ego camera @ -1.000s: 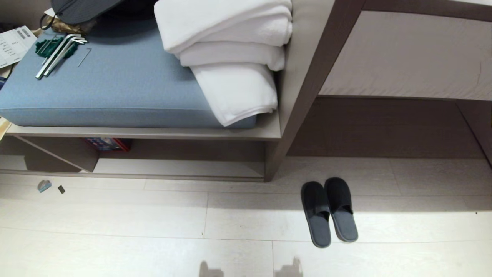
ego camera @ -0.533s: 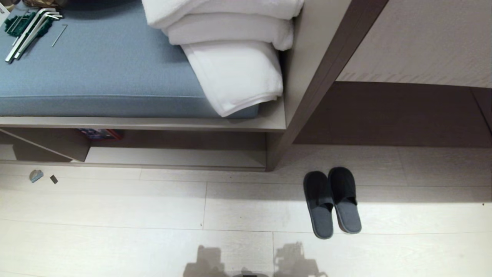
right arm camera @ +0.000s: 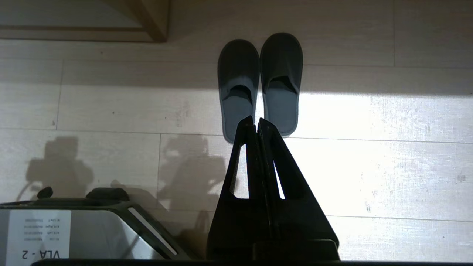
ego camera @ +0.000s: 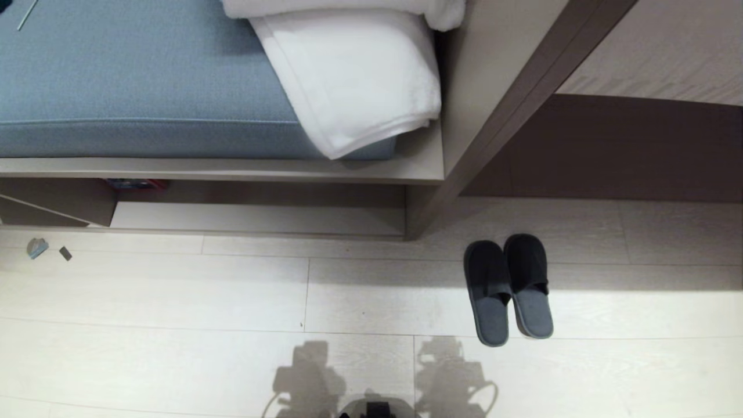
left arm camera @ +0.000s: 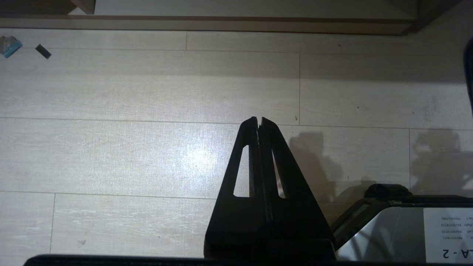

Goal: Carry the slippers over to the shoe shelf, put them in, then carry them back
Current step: Pick up the slippers on the floor

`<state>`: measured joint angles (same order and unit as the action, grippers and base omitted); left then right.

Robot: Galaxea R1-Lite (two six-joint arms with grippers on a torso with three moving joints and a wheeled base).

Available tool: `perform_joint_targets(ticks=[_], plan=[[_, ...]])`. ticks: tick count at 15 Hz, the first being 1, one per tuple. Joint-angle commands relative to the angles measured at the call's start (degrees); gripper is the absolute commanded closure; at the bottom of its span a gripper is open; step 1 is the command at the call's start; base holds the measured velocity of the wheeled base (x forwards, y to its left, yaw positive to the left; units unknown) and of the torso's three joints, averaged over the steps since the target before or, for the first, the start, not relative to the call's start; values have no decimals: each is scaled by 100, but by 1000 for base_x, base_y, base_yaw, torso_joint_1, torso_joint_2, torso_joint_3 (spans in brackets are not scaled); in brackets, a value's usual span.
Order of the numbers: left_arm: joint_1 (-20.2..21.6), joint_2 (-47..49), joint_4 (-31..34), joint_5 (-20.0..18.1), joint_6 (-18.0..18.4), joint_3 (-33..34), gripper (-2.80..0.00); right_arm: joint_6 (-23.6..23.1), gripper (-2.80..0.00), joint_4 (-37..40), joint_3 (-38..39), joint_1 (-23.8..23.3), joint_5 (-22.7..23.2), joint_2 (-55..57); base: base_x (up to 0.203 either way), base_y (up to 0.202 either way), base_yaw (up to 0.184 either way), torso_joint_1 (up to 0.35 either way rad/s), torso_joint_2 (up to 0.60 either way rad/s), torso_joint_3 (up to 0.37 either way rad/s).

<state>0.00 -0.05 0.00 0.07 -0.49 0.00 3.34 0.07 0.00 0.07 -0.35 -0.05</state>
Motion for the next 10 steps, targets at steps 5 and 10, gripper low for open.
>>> perform_joint_targets(ticks=[5, 10], plan=[[0, 5, 0, 1, -4, 0, 0, 8, 0, 1, 0, 1, 0, -4, 0, 0, 0, 2, 1, -198], [0, 5, 0, 1, -4, 0, 0, 8, 0, 1, 0, 1, 0, -4, 0, 0, 0, 0, 3, -196]])
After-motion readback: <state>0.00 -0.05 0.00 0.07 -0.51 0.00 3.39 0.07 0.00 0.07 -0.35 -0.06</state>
